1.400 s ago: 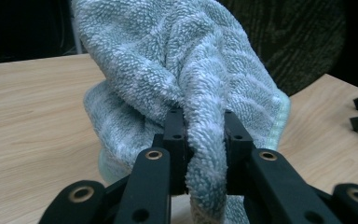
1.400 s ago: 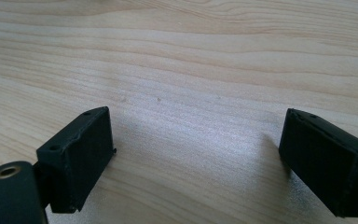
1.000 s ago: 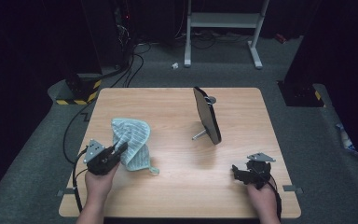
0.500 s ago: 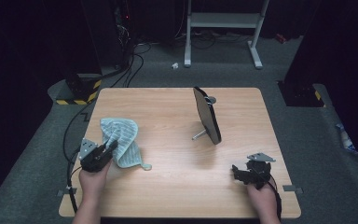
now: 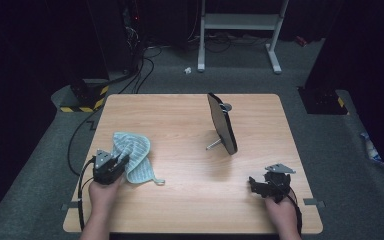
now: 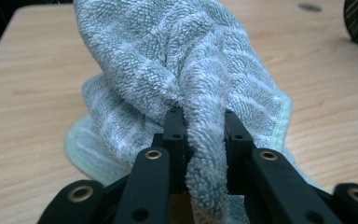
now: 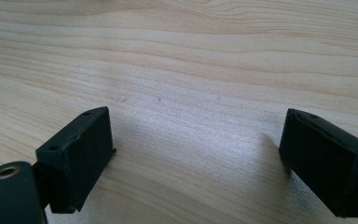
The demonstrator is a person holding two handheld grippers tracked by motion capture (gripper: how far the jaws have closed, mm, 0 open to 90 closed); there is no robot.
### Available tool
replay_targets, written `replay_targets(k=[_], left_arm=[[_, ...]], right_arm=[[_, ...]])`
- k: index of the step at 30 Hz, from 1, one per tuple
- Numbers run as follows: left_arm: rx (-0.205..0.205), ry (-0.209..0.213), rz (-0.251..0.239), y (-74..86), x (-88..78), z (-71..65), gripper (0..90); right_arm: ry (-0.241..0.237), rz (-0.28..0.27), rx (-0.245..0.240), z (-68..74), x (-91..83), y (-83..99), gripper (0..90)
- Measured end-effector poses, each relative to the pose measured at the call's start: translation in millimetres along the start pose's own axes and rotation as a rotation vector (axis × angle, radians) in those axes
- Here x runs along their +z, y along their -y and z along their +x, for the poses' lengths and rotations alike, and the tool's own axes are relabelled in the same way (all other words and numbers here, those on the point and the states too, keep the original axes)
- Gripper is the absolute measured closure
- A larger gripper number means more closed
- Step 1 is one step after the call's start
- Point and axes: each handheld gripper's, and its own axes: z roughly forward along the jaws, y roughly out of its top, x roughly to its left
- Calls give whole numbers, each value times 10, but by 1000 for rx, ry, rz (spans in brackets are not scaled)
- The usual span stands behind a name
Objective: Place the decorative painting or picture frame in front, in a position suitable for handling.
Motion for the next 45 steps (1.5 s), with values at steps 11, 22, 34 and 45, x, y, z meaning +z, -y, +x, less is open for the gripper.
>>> replay_targets(k=[11, 22, 34, 45], left_arm=[[18, -18, 88, 81, 142, -13, 742], [6, -15, 101, 91, 171, 8, 643], [-1, -7, -13, -89, -119, -55, 410], [63, 161, 16, -68, -131, -592, 441]], right_arm=[[0, 0, 0, 0, 0, 0, 95], [0, 0, 0, 0, 0, 0, 95], [0, 0, 0, 0, 0, 0, 95], [0, 0, 0, 0, 0, 0, 95]])
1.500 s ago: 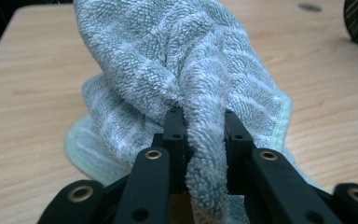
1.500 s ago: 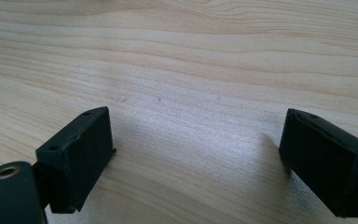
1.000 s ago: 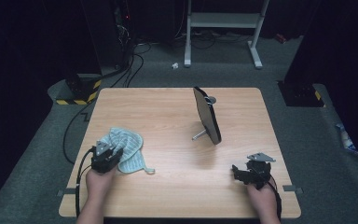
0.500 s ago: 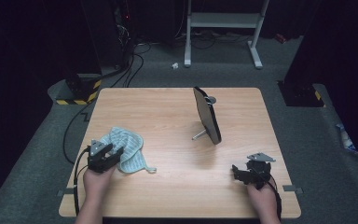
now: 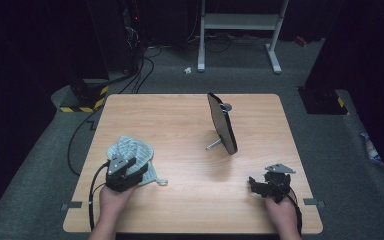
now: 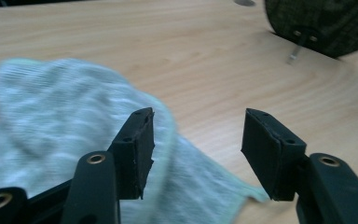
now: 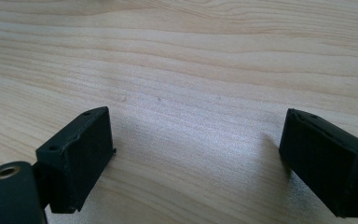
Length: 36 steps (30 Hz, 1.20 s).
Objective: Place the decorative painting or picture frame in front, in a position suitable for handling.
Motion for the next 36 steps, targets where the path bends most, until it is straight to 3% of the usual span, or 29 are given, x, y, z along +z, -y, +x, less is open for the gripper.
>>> replay_targets(k=[9, 16, 20, 28, 36], left_arm=[[91, 86, 125, 181, 155, -425, 485], [133, 75, 197, 266, 242, -517, 501], [146, 53, 221, 285, 286, -504, 570], [128, 29, 203, 297, 276, -418, 719], [88, -44, 211, 318, 181, -169, 808]], right_arm=[[-1, 0, 1, 1, 0, 0, 95], [-6, 1, 0, 7, 0, 0, 95], [-6, 1, -1, 7, 0, 1, 95], [-7, 1, -1, 7, 0, 1, 95], [-7, 1, 0, 7, 0, 1, 95]])
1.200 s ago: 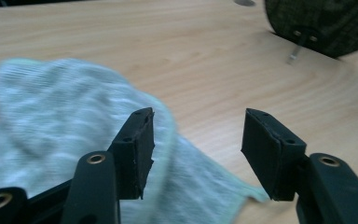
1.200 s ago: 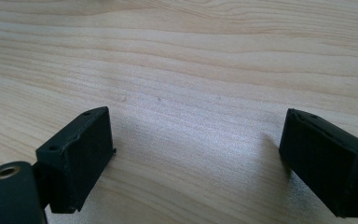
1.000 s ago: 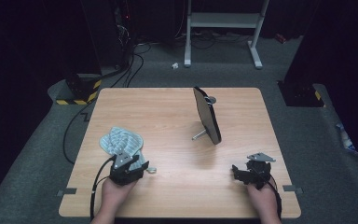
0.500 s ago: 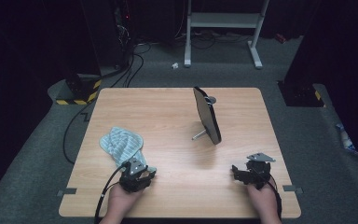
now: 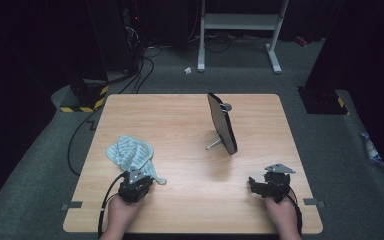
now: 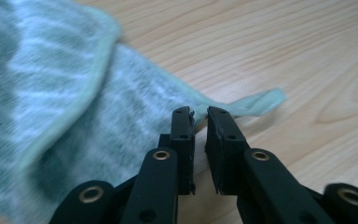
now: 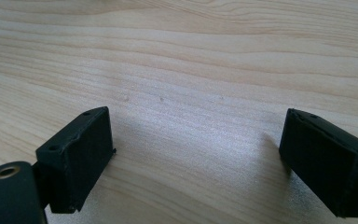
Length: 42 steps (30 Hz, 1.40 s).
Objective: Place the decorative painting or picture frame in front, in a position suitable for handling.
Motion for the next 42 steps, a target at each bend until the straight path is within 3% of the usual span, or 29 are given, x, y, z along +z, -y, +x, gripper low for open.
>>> replay_targets(k=[8, 13, 15, 17, 19, 24, 27, 32, 36, 42], left_arm=[[-58, -74, -3, 76, -68, 231, 812], [-84, -84, -9, 104, -118, 301, 802], [-80, -66, -42, 82, -157, 276, 776], [-69, -29, -96, 36, -184, 189, 731], [-43, 15, -113, -9, -153, 60, 687], [47, 53, -86, -41, 27, -203, 579], [97, 30, -58, -51, 86, -272, 511], [61, 82, -23, -62, 123, -238, 418], [64, 88, -20, -63, 127, -242, 378], [69, 96, -16, -64, 130, -244, 341]], right_arm=[[-1, -1, -2, -1, 0, 0, 95], [-14, 1, -19, -9, -8, 5, 96], [-16, 1, -18, -8, -9, 5, 103], [-26, -1, -43, 2, -17, 7, 110], [-25, -25, -74, 30, -50, 14, 122], [-85, -87, -71, 118, -127, -29, 155], [-99, -147, -77, 197, -186, -53, 243], [-145, -231, -47, 294, -266, -121, 348], [-152, -236, -61, 404, -235, -230, 366], [-126, -243, -57, 512, -171, -422, 366]])
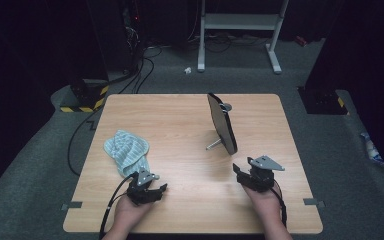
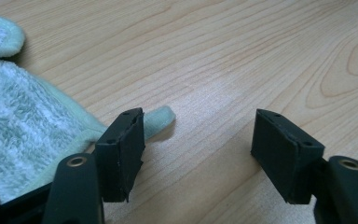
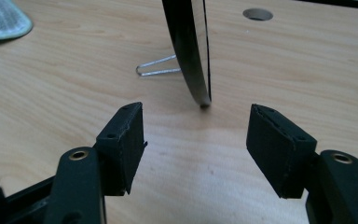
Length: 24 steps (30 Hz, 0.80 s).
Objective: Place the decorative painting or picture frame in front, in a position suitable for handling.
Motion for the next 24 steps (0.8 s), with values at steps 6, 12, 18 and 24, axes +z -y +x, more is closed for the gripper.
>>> replay_targets(k=[6, 12, 18, 24], left_arm=[[9, 5, 2, -4, 2, 4, 324], [6, 6, 1, -1, 2, 0, 325], [6, 5, 0, -3, 4, 1, 328], [7, 5, 0, -3, 4, 0, 330]], right_arm=[[25, -28, 17, 84, 64, -197, 386], [28, -55, 33, 118, 131, -342, 411], [24, -54, 1, 173, 200, -374, 450], [5, -80, 7, 141, 231, -387, 526]])
